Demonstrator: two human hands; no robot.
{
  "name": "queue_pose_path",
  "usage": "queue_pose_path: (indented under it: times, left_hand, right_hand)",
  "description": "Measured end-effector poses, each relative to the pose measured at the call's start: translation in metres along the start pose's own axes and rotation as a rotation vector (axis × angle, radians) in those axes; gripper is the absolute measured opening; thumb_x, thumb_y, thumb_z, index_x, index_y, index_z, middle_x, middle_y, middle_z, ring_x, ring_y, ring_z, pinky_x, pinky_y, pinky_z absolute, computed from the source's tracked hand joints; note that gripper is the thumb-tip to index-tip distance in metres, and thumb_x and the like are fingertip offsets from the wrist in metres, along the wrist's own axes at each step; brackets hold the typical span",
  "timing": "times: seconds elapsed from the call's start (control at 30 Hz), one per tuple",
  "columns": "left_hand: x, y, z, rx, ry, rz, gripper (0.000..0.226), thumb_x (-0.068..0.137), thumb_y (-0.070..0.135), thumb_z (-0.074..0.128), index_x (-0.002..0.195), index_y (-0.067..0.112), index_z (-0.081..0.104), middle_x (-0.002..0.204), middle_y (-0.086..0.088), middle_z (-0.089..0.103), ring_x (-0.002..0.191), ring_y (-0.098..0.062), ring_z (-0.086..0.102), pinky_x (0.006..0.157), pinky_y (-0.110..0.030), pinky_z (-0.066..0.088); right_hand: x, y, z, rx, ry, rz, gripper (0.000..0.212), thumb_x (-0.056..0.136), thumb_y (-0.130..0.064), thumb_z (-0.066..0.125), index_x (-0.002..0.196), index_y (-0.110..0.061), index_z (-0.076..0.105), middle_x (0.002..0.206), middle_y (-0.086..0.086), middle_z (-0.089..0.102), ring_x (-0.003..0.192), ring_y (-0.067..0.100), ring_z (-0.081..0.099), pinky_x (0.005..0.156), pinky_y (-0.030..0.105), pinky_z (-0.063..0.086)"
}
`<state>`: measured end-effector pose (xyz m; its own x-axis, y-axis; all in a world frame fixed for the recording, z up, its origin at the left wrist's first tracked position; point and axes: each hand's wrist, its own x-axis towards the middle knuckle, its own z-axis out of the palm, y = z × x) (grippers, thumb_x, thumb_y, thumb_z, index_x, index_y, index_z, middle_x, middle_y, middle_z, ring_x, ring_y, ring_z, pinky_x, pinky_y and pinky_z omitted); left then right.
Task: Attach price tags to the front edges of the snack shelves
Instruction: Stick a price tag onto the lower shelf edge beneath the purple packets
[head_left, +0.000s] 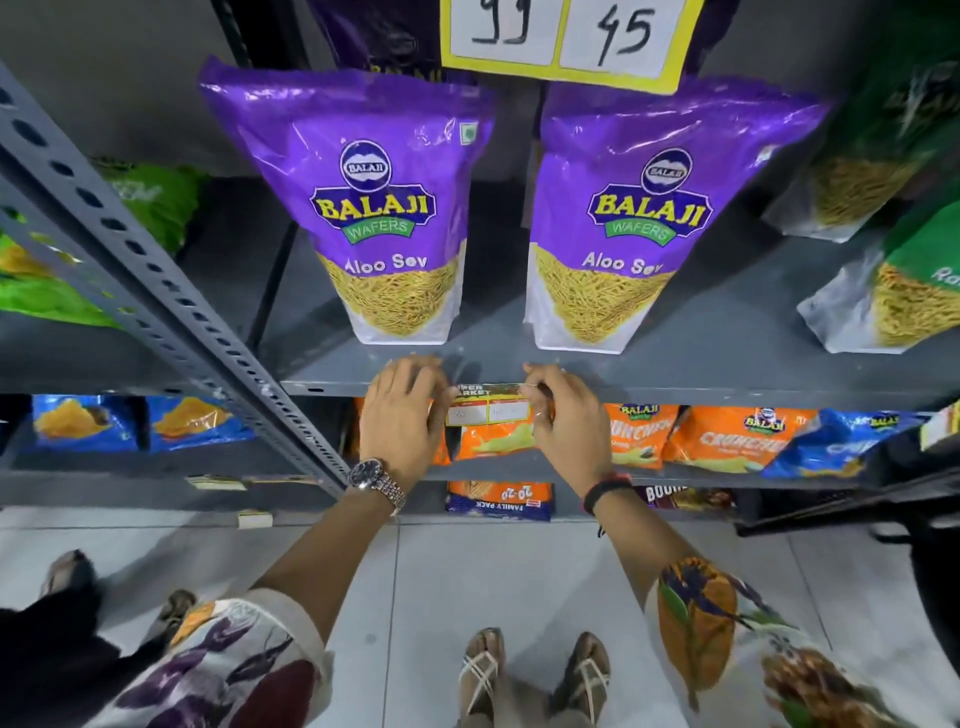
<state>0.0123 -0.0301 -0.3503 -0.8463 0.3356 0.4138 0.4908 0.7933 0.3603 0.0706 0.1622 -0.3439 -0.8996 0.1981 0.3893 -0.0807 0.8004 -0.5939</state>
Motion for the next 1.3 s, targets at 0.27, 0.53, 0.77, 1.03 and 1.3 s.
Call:
queue_pose_path:
  times: [0.27,0.53,0.77,1.03,1.3]
  left_hand:
    - [-0.005,-0.024,0.011,0.014,-0.137,0.078,0.014,0.084,0.029,0.065,0.083,0.017,0.061,0.127,-0.008,0.057,0.119,-0.031,0.052,0.094,-0.045,0.046]
    - [0.004,-0.019,0.005,-0.014,-0.075,0.017,0.013,0.084,0.031,0.065,0.084,0.018,0.062,0.111,-0.002,0.062,0.087,-0.027,0.057,0.073,-0.038,0.045]
    - [0.013,-0.013,0.002,-0.009,-0.064,-0.058,0.024,0.079,0.042,0.068,0.075,0.019,0.062,0.099,0.0,0.064,0.081,-0.025,0.057,0.069,-0.036,0.045]
    - [0.018,0.0,0.007,0.043,-0.046,-0.104,0.036,0.079,0.056,0.063,0.081,0.02,0.056,0.085,-0.001,0.057,0.075,-0.023,0.051,0.061,-0.032,0.039]
    - [0.012,0.028,-0.001,-0.013,-0.061,-0.149,0.043,0.058,-0.016,0.051,0.09,0.012,0.058,0.091,-0.01,0.064,0.083,-0.036,0.056,0.073,-0.042,0.045]
  right_hand:
    - [-0.007,0.011,0.003,-0.152,-0.155,-0.062,0.007,0.076,-0.007,0.072,0.076,-0.014,0.071,0.131,0.007,0.062,0.12,0.037,0.054,0.081,0.042,0.054]
    - [0.004,0.005,0.001,-0.156,-0.048,-0.037,0.004,0.079,-0.014,0.071,0.076,-0.017,0.071,0.113,0.003,0.071,0.097,0.023,0.065,0.065,0.033,0.057]
    - [0.009,-0.002,0.009,-0.249,-0.001,0.011,0.025,0.076,-0.03,0.075,0.084,-0.014,0.058,0.088,0.005,0.071,0.074,0.023,0.064,0.05,0.024,0.044]
    - [0.02,-0.004,0.005,-0.332,0.002,-0.073,0.033,0.077,-0.033,0.078,0.092,-0.014,0.057,0.077,0.006,0.07,0.071,0.026,0.067,0.05,0.024,0.036]
    - [0.009,0.034,-0.045,-0.17,-0.135,-0.026,0.029,0.083,0.001,0.062,0.108,-0.013,0.058,0.087,0.009,0.074,0.075,0.033,0.067,0.056,0.03,0.045]
